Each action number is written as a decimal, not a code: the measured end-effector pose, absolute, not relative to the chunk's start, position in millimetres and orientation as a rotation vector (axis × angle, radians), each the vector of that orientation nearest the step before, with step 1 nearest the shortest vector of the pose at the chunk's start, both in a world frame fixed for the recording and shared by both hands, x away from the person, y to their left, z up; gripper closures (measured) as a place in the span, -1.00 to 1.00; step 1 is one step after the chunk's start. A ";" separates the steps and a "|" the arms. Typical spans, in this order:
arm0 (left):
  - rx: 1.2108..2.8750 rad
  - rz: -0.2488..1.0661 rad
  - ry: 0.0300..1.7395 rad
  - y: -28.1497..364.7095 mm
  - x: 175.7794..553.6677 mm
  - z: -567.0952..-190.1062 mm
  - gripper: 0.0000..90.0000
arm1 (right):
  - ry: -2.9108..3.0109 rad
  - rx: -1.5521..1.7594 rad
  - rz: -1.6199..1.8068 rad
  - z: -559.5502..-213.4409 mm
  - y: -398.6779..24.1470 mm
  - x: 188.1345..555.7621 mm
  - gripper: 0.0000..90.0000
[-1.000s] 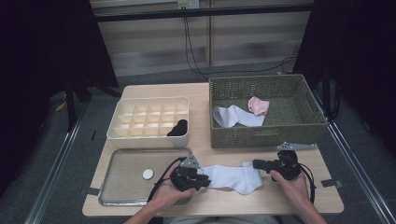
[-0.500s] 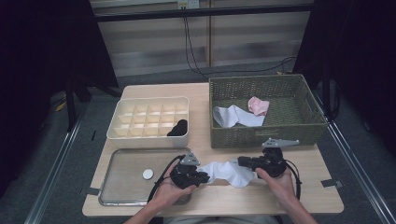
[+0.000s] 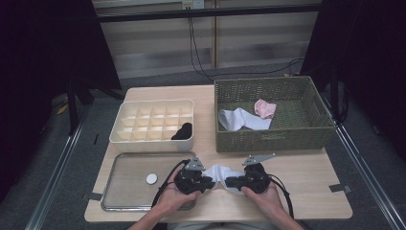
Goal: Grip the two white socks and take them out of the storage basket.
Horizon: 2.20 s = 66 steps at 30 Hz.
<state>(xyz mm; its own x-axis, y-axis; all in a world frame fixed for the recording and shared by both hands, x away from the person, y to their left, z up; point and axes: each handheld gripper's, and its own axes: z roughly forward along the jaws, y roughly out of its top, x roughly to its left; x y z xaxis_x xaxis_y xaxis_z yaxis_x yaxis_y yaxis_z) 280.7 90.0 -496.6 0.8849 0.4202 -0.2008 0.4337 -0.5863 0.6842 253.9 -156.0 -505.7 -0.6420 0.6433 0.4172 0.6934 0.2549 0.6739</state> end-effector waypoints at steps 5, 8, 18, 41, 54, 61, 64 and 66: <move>2.269 -0.030 0.616 92.9 282.0 -495.8 0.67 | -2.417 -1.275 -1.403 -501.7 -161.6 255.6 0.65; 2.268 -0.026 0.616 93.4 282.8 -495.9 0.67 | -2.395 -1.265 -1.440 -497.3 -167.1 257.9 0.59; 2.236 -0.036 0.613 96.5 282.3 -491.3 0.61 | -2.416 -1.373 -1.460 -492.7 -193.0 272.5 0.51; 2.258 -0.022 0.628 99.1 284.2 -496.8 0.59 | -2.503 -1.402 -1.412 -504.2 -190.5 272.0 0.83; 2.269 -0.029 0.596 100.2 283.1 -496.5 0.56 | -2.357 -1.676 -1.599 -477.8 -245.0 246.4 0.83; 2.276 -0.074 0.555 100.3 282.7 -496.1 0.49 | -2.311 -1.804 -1.621 -475.7 -276.8 233.7 0.83; 2.267 -0.055 0.556 99.9 282.8 -495.0 0.39 | -2.297 -1.840 -1.608 -479.1 -286.2 231.2 0.82; 2.247 -0.059 0.559 100.3 283.3 -492.9 0.36 | -2.301 -1.853 -1.591 -481.4 -288.0 231.9 0.79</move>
<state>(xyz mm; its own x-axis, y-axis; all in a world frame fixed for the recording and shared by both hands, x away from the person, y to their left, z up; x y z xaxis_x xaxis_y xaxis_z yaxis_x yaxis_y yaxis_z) 283.3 100.3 -492.9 0.9012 0.3742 -0.2187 0.4115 -0.5803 0.7028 231.9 -288.0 -481.4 -0.3744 0.8491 0.3725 0.6482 -0.0475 0.7599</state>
